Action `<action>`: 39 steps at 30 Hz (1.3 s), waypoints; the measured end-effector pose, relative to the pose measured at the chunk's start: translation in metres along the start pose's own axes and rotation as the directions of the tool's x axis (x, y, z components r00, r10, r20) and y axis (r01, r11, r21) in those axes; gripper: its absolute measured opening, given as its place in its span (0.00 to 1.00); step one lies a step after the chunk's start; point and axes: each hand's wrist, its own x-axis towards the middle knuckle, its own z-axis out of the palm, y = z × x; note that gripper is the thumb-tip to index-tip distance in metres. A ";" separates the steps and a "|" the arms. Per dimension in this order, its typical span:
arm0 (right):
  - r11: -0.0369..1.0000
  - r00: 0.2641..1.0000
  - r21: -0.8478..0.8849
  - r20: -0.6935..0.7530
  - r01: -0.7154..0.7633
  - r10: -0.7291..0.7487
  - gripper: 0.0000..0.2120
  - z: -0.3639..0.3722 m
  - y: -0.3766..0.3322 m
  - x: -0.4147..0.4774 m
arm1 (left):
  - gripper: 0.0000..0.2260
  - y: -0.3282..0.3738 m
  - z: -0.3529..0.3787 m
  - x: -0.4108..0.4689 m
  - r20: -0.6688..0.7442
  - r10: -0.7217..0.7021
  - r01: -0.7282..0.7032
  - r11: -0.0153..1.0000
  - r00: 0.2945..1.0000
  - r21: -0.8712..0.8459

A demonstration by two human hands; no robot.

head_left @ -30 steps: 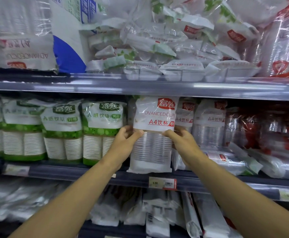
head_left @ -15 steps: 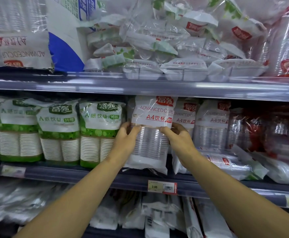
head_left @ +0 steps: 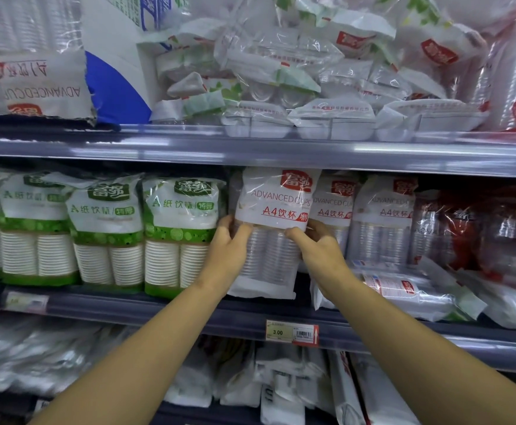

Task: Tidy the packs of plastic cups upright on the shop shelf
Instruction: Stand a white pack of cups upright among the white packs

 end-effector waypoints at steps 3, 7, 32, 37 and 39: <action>1.000 1.000 -0.029 0.006 -0.011 0.011 0.16 0.000 0.005 0.000 | 0.23 -0.003 0.002 -0.004 -0.031 -0.015 0.016 1.000 0.999 0.026; 0.998 0.999 -0.068 0.039 -0.007 0.009 0.18 -0.002 0.008 -0.001 | 0.23 -0.007 0.005 -0.014 -0.123 0.059 -0.041 0.989 0.991 0.140; 0.953 0.979 -0.298 0.202 0.052 0.010 0.09 -0.006 0.011 0.009 | 0.22 -0.023 -0.006 -0.034 -0.055 0.549 -0.360 0.617 0.834 0.700; 0.926 0.977 -0.375 0.210 0.043 0.040 0.15 -0.004 0.003 0.006 | 0.22 -0.020 -0.006 -0.034 -0.052 0.533 -0.351 0.624 0.844 0.698; 0.918 0.973 -0.397 0.219 0.026 0.067 0.19 -0.005 -0.001 0.006 | 0.23 -0.017 -0.006 -0.033 -0.054 0.525 -0.348 0.634 0.849 0.691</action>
